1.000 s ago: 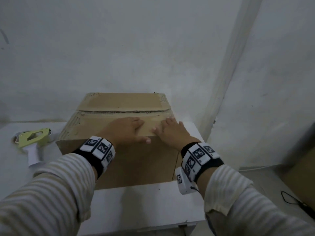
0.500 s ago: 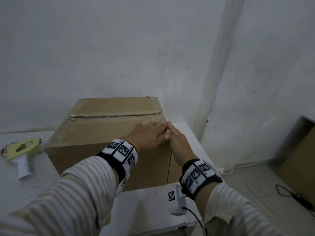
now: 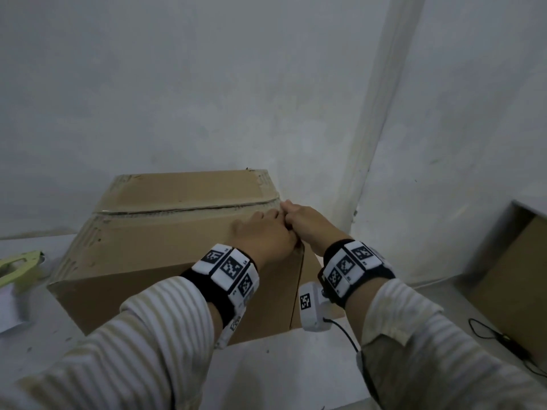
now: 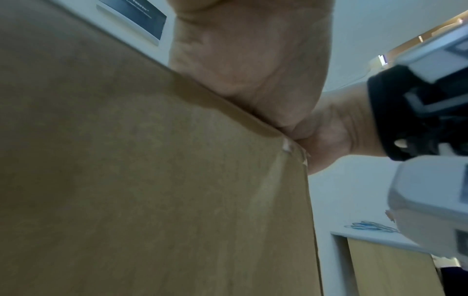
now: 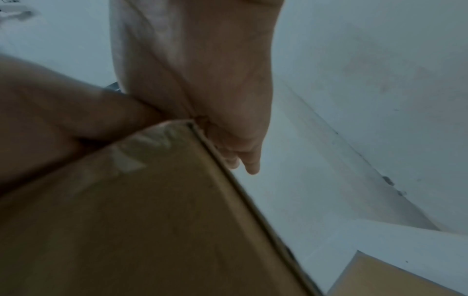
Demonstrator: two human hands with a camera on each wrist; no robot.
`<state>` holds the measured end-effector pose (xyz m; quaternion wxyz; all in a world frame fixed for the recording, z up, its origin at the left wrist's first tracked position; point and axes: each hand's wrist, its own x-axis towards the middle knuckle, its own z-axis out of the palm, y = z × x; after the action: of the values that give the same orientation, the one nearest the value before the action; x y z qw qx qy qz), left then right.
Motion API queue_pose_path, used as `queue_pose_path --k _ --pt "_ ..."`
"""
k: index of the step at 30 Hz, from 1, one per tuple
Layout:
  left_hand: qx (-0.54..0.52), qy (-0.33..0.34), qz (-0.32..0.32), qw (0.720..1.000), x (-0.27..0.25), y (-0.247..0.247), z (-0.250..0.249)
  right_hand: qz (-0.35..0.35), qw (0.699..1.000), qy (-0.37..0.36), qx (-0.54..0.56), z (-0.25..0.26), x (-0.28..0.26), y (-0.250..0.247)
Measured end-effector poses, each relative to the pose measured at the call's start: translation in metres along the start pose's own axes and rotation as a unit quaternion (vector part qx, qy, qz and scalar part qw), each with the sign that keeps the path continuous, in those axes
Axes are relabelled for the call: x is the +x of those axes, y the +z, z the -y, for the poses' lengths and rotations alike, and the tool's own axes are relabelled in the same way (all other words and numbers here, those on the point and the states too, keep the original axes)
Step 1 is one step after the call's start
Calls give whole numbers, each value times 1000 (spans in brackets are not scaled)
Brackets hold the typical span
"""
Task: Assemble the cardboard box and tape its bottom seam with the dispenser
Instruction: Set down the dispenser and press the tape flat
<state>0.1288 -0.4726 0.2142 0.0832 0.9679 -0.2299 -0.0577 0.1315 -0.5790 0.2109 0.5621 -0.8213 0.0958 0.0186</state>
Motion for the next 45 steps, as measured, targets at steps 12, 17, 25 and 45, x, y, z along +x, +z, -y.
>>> queue_pose_path --k 12,17,25,45 --pt "-21 -166 -1 986 30 -4 -21 98 993 -24 -68 8 58 -14" --pt "-25 -194 27 980 34 -4 -26 137 981 -25 -137 9 87 -22" --pt "-4 -209 33 977 36 0 -28 154 972 -37 -174 10 122 -13" --pt "4 -28 56 998 -27 -18 37 71 868 -59 -488 10 -4 16"
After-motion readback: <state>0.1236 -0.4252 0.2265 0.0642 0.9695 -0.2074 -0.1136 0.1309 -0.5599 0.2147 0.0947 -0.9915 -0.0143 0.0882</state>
